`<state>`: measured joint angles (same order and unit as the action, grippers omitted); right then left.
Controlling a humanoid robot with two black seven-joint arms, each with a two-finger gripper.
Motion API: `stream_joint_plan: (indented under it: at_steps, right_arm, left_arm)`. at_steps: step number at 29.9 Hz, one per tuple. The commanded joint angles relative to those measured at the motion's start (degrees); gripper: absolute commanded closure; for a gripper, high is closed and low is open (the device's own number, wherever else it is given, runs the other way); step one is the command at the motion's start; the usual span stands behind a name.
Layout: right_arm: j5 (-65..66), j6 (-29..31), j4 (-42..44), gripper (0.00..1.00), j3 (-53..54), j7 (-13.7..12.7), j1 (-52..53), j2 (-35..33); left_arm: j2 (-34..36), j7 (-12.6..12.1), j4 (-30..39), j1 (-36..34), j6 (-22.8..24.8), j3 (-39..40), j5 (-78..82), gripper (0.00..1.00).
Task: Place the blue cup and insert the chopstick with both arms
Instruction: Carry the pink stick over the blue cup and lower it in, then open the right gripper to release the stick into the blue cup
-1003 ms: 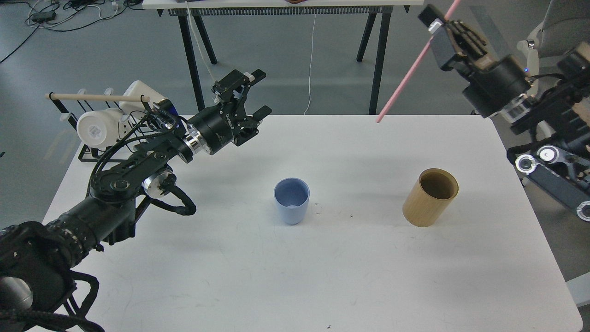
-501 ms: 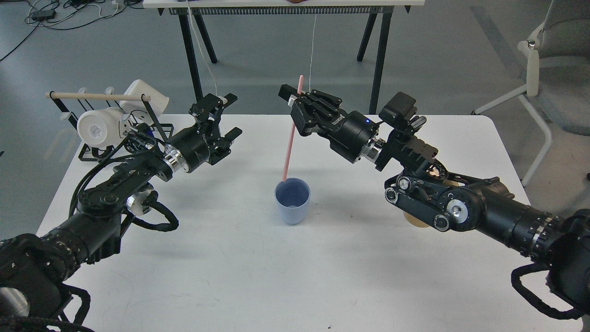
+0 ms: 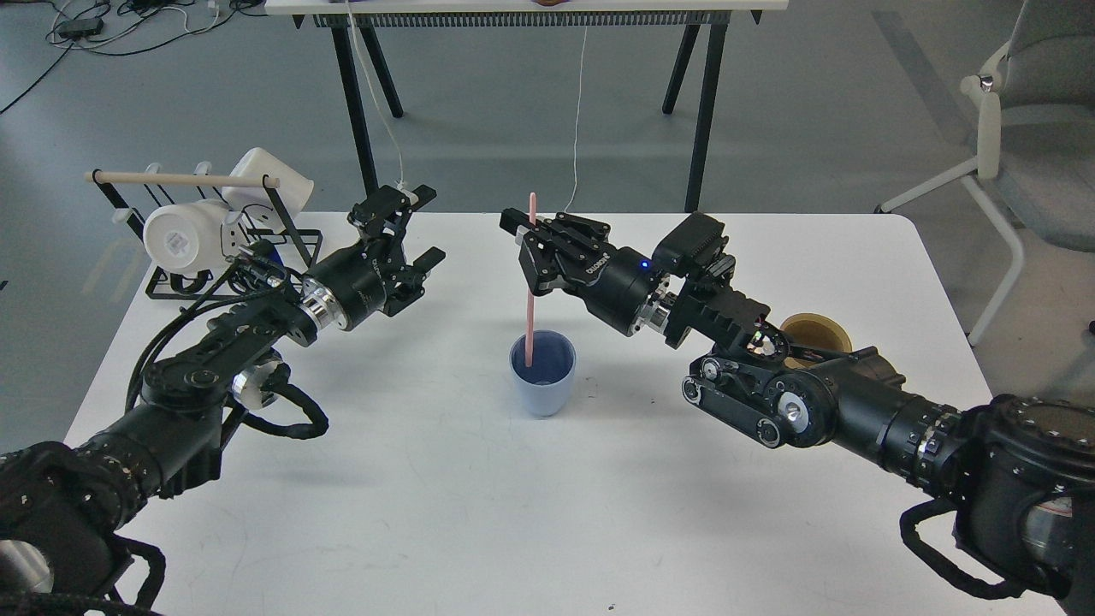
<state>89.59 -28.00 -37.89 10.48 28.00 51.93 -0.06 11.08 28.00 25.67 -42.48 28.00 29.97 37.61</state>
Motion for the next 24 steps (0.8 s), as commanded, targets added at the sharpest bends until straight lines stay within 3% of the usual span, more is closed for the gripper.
stream_joint_plan:
  at_steps: [1,4,6,8,14,16,17,21,24]
  right_arm:
    - [-0.02,0.00,1.33,1.00,-1.78,0.00,-0.51,0.06]
    - [-0.11,0.00,2.12,0.97,-2.92,0.00,-1.22,0.06]
    - [-0.11,0.00,2.04,0.84,-3.10,0.00,-1.22,0.06]
    - [-0.20,0.00,1.95,0.65,-3.10,0.00,-1.22,0.06]
    - [-0.64,0.00,1.07,0.30,-3.01,0.00,-1.13,0.06]
    - [-0.82,0.00,0.28,0.05,-2.32,0.00,-0.87,0.06]
    - [-0.99,0.00,-0.68,0.01,-2.14,0.00,-0.60,0.06]
    - [-3.44,0.00,-6.30,0.01,3.12,0.00,-0.25,0.06]
    - [-6.61,0.00,-11.48,0.01,11.02,0.00,-0.86,-4.32]
  left_arm:
    - [-0.01,0.00,-0.01,0.20,0.00,0.00,0.00,0.01]
    - [-0.01,0.00,-0.01,0.29,0.00,0.00,0.00,0.01]
    - [-0.01,0.00,0.08,0.29,0.00,0.00,0.00,0.01]
    - [-0.01,0.00,0.08,0.29,0.00,0.00,0.00,0.01]
    - [-0.01,0.00,0.08,0.29,0.00,0.00,0.00,0.01]
    - [-0.01,0.00,0.08,0.29,0.00,0.00,0.00,0.01]
    - [-0.01,0.00,0.08,0.20,0.00,0.00,0.00,0.01]
    - [-0.01,0.00,0.25,0.03,0.00,0.26,0.00,0.01]
    - [-0.01,0.00,0.43,-0.15,0.00,0.61,-0.08,0.01]
